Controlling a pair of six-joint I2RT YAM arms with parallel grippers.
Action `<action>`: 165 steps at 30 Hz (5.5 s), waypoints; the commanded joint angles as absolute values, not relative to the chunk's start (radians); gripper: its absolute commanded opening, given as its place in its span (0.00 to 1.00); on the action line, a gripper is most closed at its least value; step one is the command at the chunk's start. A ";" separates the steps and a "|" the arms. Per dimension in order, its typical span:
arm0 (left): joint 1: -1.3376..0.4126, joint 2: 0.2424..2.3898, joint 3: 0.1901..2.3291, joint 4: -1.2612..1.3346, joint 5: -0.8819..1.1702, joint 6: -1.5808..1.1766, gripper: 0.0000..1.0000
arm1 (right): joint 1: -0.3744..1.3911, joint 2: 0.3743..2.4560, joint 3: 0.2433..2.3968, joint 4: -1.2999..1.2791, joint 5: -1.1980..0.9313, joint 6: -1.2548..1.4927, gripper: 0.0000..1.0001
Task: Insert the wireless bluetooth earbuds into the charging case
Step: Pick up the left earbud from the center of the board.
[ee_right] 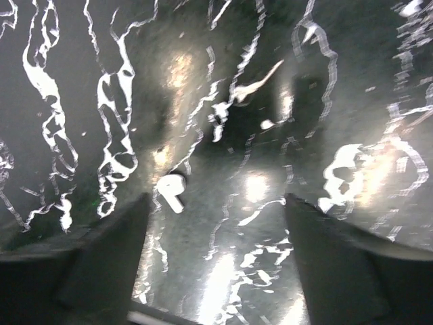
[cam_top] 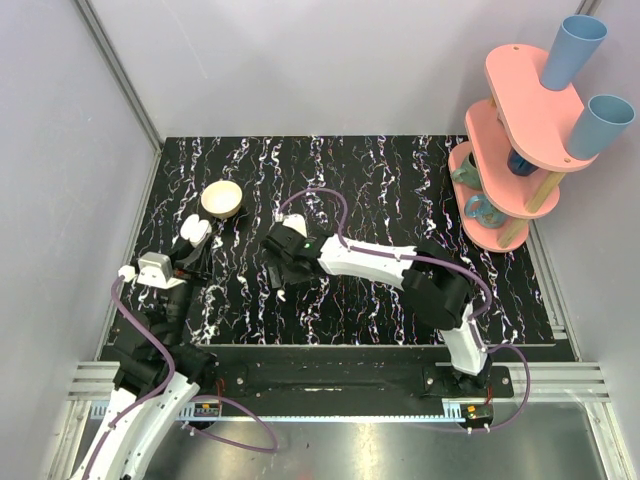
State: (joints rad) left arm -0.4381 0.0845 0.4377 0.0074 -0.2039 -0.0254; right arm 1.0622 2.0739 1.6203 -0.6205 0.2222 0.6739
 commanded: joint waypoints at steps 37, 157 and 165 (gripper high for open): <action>-0.417 -0.020 0.456 -0.048 -0.175 -0.064 0.00 | 1.078 1.920 1.460 -0.431 0.264 0.882 0.90; -0.276 0.026 0.446 -0.015 -0.038 -0.130 0.00 | 1.200 2.237 1.689 -0.601 0.385 0.537 0.40; -0.273 0.028 0.446 -0.014 -0.035 -0.133 0.00 | 1.200 2.227 1.686 -0.621 0.410 0.566 0.41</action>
